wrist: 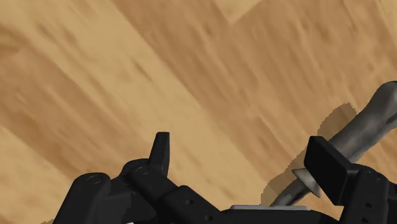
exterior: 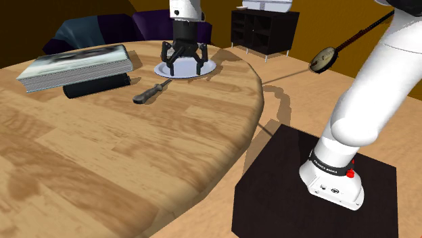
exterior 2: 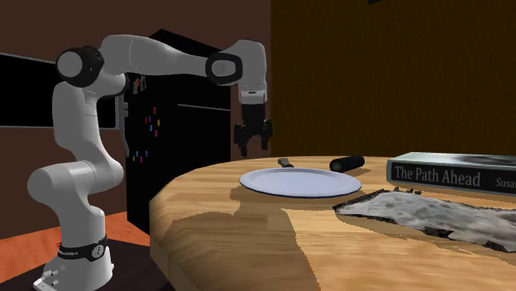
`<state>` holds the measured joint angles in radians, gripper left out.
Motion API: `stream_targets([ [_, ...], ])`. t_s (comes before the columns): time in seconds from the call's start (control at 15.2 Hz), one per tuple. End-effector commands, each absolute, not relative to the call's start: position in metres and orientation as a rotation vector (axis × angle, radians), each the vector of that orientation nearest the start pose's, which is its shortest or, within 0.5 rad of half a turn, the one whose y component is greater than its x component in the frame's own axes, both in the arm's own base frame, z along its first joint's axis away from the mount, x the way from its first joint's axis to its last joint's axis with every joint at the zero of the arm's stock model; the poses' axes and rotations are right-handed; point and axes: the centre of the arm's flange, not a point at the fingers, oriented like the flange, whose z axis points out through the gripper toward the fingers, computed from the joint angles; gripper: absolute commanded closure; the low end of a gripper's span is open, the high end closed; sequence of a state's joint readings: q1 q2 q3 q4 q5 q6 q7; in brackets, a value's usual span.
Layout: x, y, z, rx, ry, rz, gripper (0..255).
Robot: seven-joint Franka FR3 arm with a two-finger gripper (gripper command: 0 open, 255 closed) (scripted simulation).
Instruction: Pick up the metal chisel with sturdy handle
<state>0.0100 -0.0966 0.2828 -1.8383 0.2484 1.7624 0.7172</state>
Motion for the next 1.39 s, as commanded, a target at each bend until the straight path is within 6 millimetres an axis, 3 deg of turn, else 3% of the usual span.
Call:
stream_targets([
  [0.0, 0.526, 0.193, 0.563, -2.837, 0.758, 0.152, 0],
  [0.46, 0.610, 0.231, 0.548, -2.753, 0.987, 0.216, 0],
  [0.99, 0.613, 0.232, 0.508, -2.750, 0.996, 0.218, 0],
  [1.12, 0.613, 0.232, 0.508, -2.750, 0.996, 0.218, 0],
  [1.19, 0.613, 0.232, 0.508, -2.750, 0.996, 0.218, 255],
  [1.32, 0.613, 0.232, 0.508, -2.750, 0.996, 0.218, 255],
])
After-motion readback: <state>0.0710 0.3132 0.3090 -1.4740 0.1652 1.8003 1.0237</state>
